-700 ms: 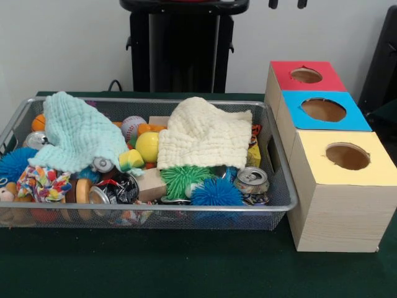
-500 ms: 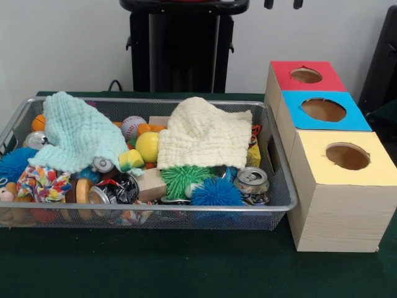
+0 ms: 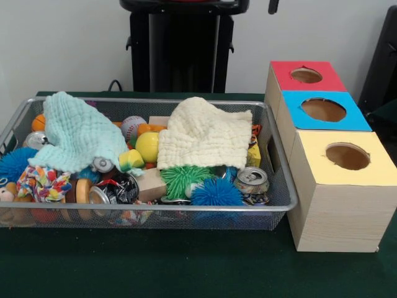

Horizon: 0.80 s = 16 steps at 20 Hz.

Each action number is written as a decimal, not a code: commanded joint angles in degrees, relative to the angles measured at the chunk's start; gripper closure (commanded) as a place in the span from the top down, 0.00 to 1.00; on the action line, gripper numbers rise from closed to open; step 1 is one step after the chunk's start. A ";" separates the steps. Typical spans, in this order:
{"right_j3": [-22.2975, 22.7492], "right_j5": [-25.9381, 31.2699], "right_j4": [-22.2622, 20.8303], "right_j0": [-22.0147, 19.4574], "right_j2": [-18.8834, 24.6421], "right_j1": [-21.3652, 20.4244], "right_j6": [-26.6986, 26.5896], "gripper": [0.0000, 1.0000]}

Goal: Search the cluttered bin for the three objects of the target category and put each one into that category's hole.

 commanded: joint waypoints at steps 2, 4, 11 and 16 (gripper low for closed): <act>-3.48 -4.95 -5.76 -4.87 1.07 5.71 2.91 1.00; -3.75 -6.55 -6.40 -6.17 1.85 6.74 2.49 1.00; -8.43 -5.96 -12.28 -8.91 3.03 9.21 -1.47 1.00; -11.88 -7.09 -15.73 -10.66 2.98 11.84 -0.84 1.00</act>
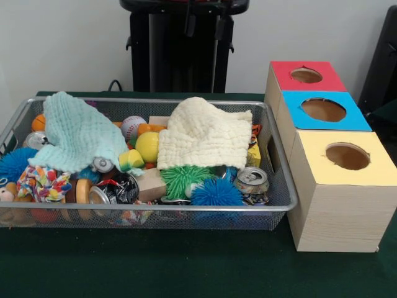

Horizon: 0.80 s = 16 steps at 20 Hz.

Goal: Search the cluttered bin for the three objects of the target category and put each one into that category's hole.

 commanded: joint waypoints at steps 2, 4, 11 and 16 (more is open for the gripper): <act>-8.12 -3.12 -7.41 -3.63 3.29 6.59 -1.01 1.00; -8.71 -3.80 -8.16 -4.71 4.05 7.60 -1.24 1.00; -9.47 -6.78 -9.81 -8.61 7.51 10.97 -1.84 1.00; -9.78 -9.39 -11.22 -10.31 8.72 12.90 -0.79 1.00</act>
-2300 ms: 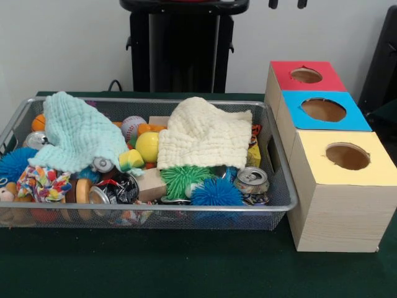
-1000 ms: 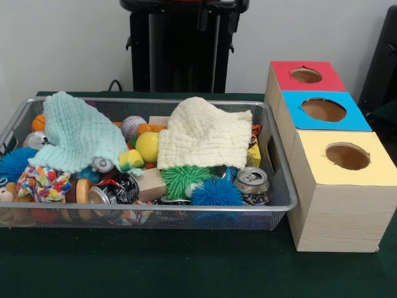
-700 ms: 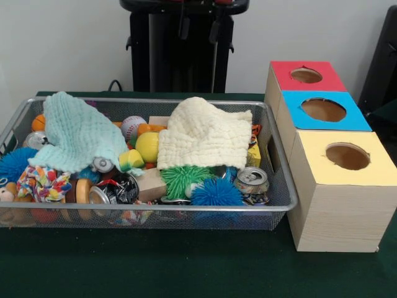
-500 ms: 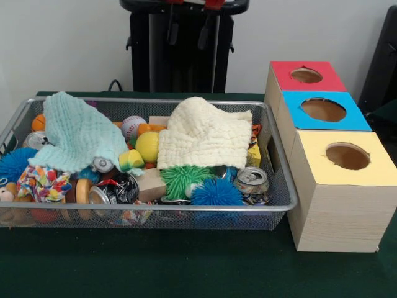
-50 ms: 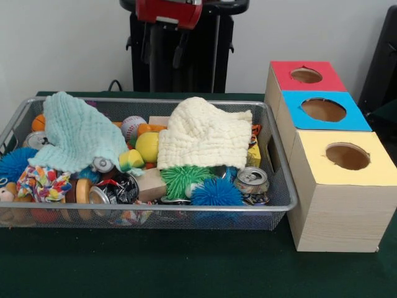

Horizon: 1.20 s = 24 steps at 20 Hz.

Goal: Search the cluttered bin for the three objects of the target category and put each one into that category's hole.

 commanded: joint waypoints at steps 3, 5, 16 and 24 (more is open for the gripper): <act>-3.04 -5.97 -4.86 -3.17 6.64 5.81 -0.10 1.00; -3.07 -6.44 -5.22 -3.17 6.47 6.06 0.35 1.00; -3.65 -6.69 -4.85 -5.06 7.03 6.92 0.53 1.00; -3.88 -5.56 -5.49 -10.00 9.28 5.93 -2.31 1.00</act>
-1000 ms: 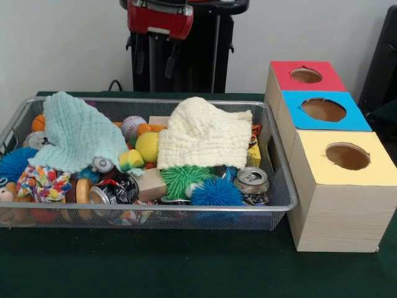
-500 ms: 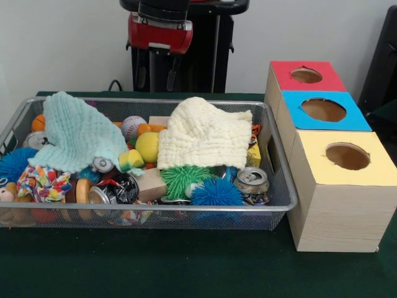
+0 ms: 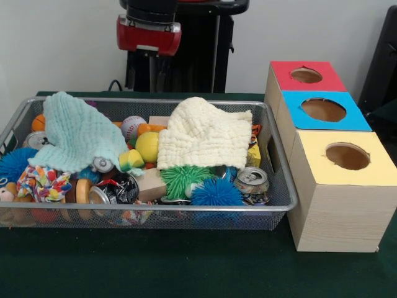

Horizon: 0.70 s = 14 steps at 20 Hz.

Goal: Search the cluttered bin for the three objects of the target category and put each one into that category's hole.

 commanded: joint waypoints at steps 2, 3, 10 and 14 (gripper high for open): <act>-3.40 -0.21 -4.00 -5.26 6.77 0.98 -3.20 1.00; -3.54 -0.19 -4.25 -5.86 7.06 1.03 -3.54 1.00; -4.48 0.38 -6.65 -8.21 8.55 1.23 -4.46 1.00; -5.52 0.51 -8.30 -7.32 7.67 1.48 -3.16 1.00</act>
